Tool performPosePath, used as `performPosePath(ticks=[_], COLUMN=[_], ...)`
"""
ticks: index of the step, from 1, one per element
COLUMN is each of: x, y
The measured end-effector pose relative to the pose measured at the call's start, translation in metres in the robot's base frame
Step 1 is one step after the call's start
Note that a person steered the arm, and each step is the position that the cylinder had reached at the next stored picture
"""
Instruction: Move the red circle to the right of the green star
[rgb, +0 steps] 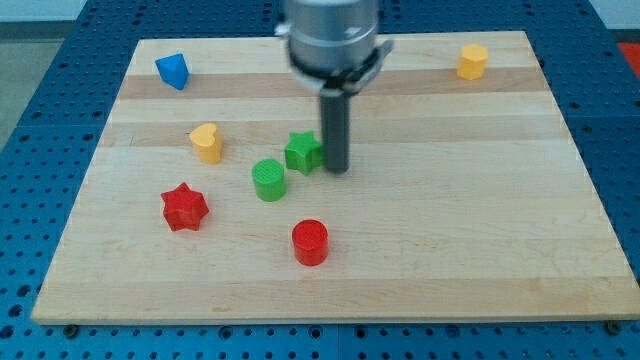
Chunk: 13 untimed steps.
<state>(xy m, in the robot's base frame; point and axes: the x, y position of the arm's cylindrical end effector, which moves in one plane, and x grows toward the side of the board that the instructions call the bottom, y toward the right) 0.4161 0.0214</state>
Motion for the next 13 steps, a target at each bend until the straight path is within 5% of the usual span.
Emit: performPosePath(ticks=[2,3,4,5,9,13], x=[-0.011,0.007,0.079,0.08,0.197,0.184], y=[0.007,0.029,0.074,0.074,-0.002,-0.089])
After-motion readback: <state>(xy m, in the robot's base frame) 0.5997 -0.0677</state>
